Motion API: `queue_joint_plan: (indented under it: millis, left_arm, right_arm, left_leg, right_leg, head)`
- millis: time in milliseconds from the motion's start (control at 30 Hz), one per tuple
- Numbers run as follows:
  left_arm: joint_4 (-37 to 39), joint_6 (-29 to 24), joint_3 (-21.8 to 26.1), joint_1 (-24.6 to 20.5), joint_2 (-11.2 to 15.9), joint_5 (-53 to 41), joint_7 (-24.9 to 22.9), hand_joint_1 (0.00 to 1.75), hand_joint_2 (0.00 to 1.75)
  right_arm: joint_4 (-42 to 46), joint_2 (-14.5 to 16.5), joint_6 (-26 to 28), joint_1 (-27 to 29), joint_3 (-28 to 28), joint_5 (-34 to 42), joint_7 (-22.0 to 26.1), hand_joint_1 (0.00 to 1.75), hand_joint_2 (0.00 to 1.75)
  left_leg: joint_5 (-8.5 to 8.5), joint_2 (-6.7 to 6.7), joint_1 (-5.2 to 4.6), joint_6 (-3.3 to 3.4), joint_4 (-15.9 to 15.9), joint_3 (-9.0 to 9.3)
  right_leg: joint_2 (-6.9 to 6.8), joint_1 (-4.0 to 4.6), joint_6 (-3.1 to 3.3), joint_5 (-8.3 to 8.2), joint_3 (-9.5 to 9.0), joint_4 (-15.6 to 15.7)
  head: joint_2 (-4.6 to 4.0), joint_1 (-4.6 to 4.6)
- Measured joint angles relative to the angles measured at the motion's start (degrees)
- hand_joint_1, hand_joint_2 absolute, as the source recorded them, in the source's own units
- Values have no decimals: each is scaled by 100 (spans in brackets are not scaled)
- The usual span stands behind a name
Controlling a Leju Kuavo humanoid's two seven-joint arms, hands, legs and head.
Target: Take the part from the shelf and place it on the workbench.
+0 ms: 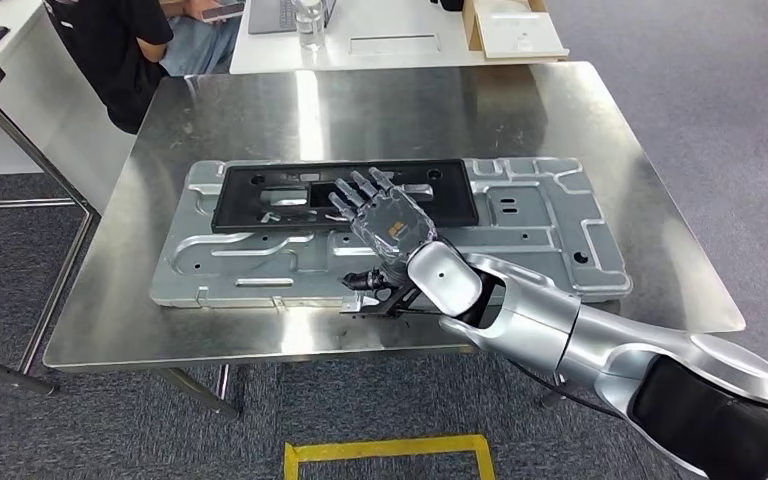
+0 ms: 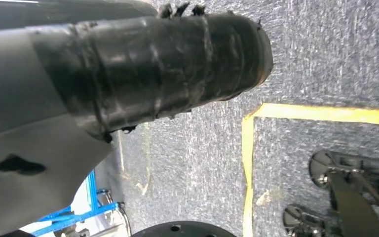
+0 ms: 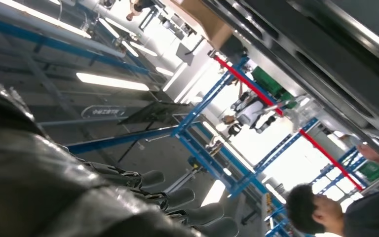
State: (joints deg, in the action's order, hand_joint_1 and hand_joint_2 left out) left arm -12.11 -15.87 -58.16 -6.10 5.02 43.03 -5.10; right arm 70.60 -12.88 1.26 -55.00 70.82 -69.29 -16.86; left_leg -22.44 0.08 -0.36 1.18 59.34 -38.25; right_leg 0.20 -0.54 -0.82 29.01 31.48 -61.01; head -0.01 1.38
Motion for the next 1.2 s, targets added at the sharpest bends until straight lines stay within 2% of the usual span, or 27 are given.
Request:
queue_joint_plan:
  millis: [100,133,167,233,267,300,333,367,400,467,500,533,600,633,667,700,767,800,833,867,900,933,1000,1033,1067,1133,1200]
  left_arm:
    - [1,2,0,14,5,-1,-1,0,0]
    - [2,3,0,19,2,0,-1,0,0]
    - [3,4,0,23,-1,0,-1,0,0]
    - [4,4,0,17,-9,0,-2,0,0]
    - [4,3,0,13,-10,-1,-2,0,0]
    - [4,3,0,10,-10,0,-2,0,0]
    - [4,2,0,9,-9,0,-2,0,0]
    - [4,3,0,9,-8,1,-2,0,0]
    - [4,3,0,7,-7,1,-2,0,0]
    - [4,3,0,-9,6,-1,-6,0,0]
    - [4,3,0,-18,12,-2,-8,0,0]
    - [4,3,0,-29,18,-2,-10,0,0]
    - [4,4,0,-40,20,-2,-10,0,0]
    - [4,6,-1,-45,20,-1,-10,0,0]
    - [4,8,-1,-46,19,-1,-10,0,0]
    - [4,10,-2,-44,19,-1,-10,0,0]
    - [4,13,-2,-42,19,-1,-10,0,0]
    - [4,13,-2,-41,19,-1,-10,0,0]
    - [4,15,-2,-42,19,-1,-11,0,0]
    - [4,17,-2,-43,19,-1,-14,0,0]
    - [4,20,-2,-43,19,0,-17,0,0]
    - [4,22,-2,-41,21,2,-22,0,0]
    - [4,22,-2,-30,25,10,-31,0,0]
    - [5,22,-2,-21,26,16,-34,0,0]
    - [5,25,-2,-10,25,20,-35,0,0]
    - [7,32,-2,22,23,24,-35,0,0]
    - [7,35,-2,42,23,25,-34,0,0]
  right_arm:
    - [16,-5,-4,1,-9,-9,3,0,0]
    - [20,-5,-6,-3,-9,-9,4,0,0]
    - [24,-4,-7,-9,-9,-9,5,0,0]
    - [34,-1,-9,-15,-9,-10,9,0,0]
    - [35,-1,-11,-13,-8,-10,9,0,0]
    - [37,-1,-15,-8,-6,-10,9,0,0]
    - [37,-1,-20,-3,-4,-10,9,0,0]
    - [38,-2,-26,3,-3,-10,9,0,0]
    - [40,-2,-31,6,-4,-9,9,0,0]
    - [55,-1,-32,7,-13,-7,8,0,0]
    - [63,-1,-31,4,-18,-6,8,0,0]
    - [72,1,-29,2,-22,-5,7,0,0]
    - [82,1,-30,4,-22,-3,7,0,0]
    - [86,-1,-32,5,-21,-2,7,0,0]
    - [87,-4,-35,5,-21,-1,7,0,0]
    - [87,-9,-39,3,-21,2,7,0,0]
    - [89,-15,-45,7,-21,7,7,0,0]
    - [90,-19,-48,14,-20,9,7,0,0]
    - [90,-21,-49,21,-17,9,7,0,0]
    - [90,-23,-49,26,-16,9,7,0,0]
    - [90,-23,-49,27,-14,9,7,0,0]
    - [94,-22,-48,25,-15,9,7,0,0]
    - [116,-14,-41,19,-20,9,5,0,0]
    - [126,-11,-37,19,-22,9,1,0,0]
    - [131,-9,-34,24,-22,9,-4,0,0]
    - [128,-12,-32,39,-16,9,-10,0,0]
    - [127,-12,-32,47,-14,9,-10,0,0]
  left_leg:
    - [96,-21,15,-92,3,-54]
    - [1,-27,27,-126,67,-99]
    - [-201,-31,39,-159,233,-167]
    - [-775,-27,62,-215,852,-332]
    - [-980,-26,69,-230,1185,-384]
    - [-1061,-27,71,-235,1411,-376]
    - [-1021,-27,69,-228,1465,-284]
    - [-898,-27,63,-211,1326,-95]
    - [-763,-28,53,-183,1015,189]
    - [-713,-30,9,-121,234,763]
    - [-735,-33,-18,-90,-27,921]
    - [-764,-36,-44,-60,-166,976]
    - [-631,-31,-50,4,-252,929]
    - [-545,-16,-37,37,-307,907]
    - [-440,3,-21,77,-357,861]
    - [-338,22,-6,108,-389,795]
    - [-166,40,-11,144,-391,597]
    - [-82,44,-11,140,-383,483]
    - [0,47,-10,133,-369,363]
    - [78,48,-8,121,-348,238]
    - [148,47,-4,103,-313,118]
    - [204,43,-3,80,-263,2]
    - [296,32,-5,14,-141,-180]
    - [349,26,3,-25,-109,-233]
    - [408,23,19,-66,-101,-263]
    - [502,20,67,-127,-129,-291]
    - [526,18,88,-148,-137,-307]
  right_leg:
    - [-2,16,115,-67,30,126]
    - [-9,9,160,-128,76,143]
    - [-18,-5,198,-199,134,161]
    - [-22,-9,237,-339,285,168]
    - [-25,-5,243,-406,369,164]
    - [-25,-1,242,-472,456,161]
    - [-26,2,238,-536,543,157]
    - [-26,3,232,-601,627,155]
    - [-26,3,222,-666,700,154]
    - [-31,-2,183,-789,795,163]
    - [-38,-8,154,-846,808,179]
    - [-46,-18,118,-907,810,208]
    - [-50,-26,45,-1003,805,276]
    - [-41,-25,17,-948,831,261]
    - [-32,-19,-4,-763,880,151]
    - [-24,-17,-20,-470,952,-77]
    - [-19,-21,-55,133,1093,-770]
    - [-20,-30,-76,244,1115,-1093]
    - [-21,-45,-99,203,1074,-1291]
    - [-23,-66,-120,62,954,-1324]
    - [-24,-91,-139,-86,746,-1172]
    - [-24,-115,-154,-124,441,-863]
    - [-13,-109,-128,73,-94,-122]
    - [-8,-86,-90,176,-221,108]
    - [-5,-52,-41,201,-228,213]
    - [-24,-41,59,100,-151,220]
    - [-40,-58,108,48,-124,245]
  head:
    - [0,-1]
    - [0,-11]
    - [0,-23]
    - [0,-50]
    - [1,-53]
    - [1,-55]
    - [1,-55]
    - [1,-56]
    - [1,-57]
    - [1,-51]
    - [0,-52]
    - [0,-65]
    - [-1,-86]
    - [0,-93]
    - [-1,-82]
    - [-1,-76]
    - [-1,-68]
    - [-1,-68]
    - [-1,-69]
    - [-1,-68]
    - [-1,-68]
    - [-1,-67]
    - [0,-77]
    - [1,-79]
    - [0,-84]
    - [0,-75]
    - [1,-72]
